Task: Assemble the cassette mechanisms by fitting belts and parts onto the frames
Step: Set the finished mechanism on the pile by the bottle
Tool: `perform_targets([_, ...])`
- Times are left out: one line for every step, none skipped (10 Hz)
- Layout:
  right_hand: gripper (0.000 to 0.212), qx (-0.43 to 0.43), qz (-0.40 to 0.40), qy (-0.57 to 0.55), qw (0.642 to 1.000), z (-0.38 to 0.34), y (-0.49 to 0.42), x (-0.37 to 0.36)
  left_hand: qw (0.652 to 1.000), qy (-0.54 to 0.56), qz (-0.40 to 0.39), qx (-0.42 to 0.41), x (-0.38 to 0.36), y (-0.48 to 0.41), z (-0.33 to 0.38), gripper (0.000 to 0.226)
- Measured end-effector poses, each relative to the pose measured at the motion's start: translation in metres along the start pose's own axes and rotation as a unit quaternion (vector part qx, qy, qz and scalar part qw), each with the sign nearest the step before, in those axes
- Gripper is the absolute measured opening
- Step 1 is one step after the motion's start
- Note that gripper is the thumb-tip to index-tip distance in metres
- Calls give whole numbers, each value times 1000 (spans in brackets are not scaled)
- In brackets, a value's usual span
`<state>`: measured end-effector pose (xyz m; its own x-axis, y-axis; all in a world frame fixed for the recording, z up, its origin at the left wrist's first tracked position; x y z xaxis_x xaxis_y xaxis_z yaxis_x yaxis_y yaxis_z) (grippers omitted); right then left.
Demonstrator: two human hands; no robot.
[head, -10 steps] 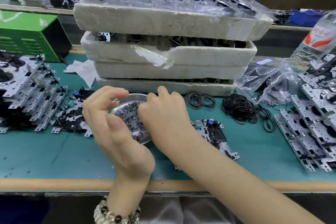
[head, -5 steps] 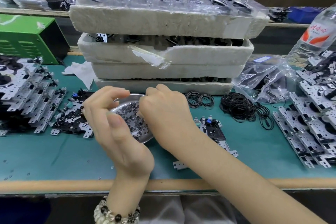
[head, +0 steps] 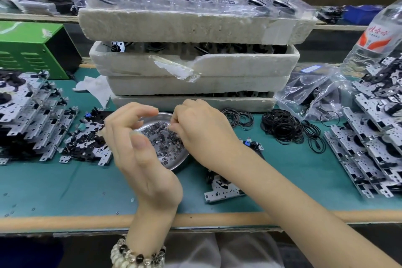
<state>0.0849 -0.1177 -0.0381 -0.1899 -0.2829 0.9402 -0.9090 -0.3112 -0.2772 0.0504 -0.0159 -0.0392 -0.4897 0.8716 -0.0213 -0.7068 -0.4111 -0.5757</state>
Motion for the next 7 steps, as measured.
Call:
perform_targets([17, 2, -4, -21, 1000, 3, 1, 7, 995, 26, 45, -88, -5, 21, -4, 28])
perform_targets([19, -35, 6, -69, 997, 18, 4, 28, 989, 66, -30, -131, -9, 28, -13, 22])
perform_targets([16, -84, 27, -147, 985, 44, 16, 49, 968, 100, -204, -112, -12, 27, -16, 29])
perform_targets([10, -99, 24, -170, 980, 61, 38, 55, 923, 112, -361, -63, -13, 38, -16, 62])
perform_targets([7, -106, 21, -166, 980, 64, 59, 50, 891, 79, -445, -36, -16, 41, -15, 87])
perform_targets([7, -120, 5, -137, 983, 60, 71, 39, 868, 46, -493, -25, -19, 44, -12, 98])
perform_targets([9, -134, 0, -125, 983, 54, 74, 33, 845, 29, -533, -15, -16, 46, -11, 99])
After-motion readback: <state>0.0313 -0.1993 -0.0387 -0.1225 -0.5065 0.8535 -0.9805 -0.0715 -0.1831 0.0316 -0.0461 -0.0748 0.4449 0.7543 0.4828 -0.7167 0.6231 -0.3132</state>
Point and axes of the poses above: each hand's wrist, its own y-axis away from the middle knuckle, its own x-axis out of the back of the hand, z = x × y, the point moved 1 cm from there along -y, towards the middle knuckle, and after that the axes turned 2 degrees about -x, right-handed, at the moved point
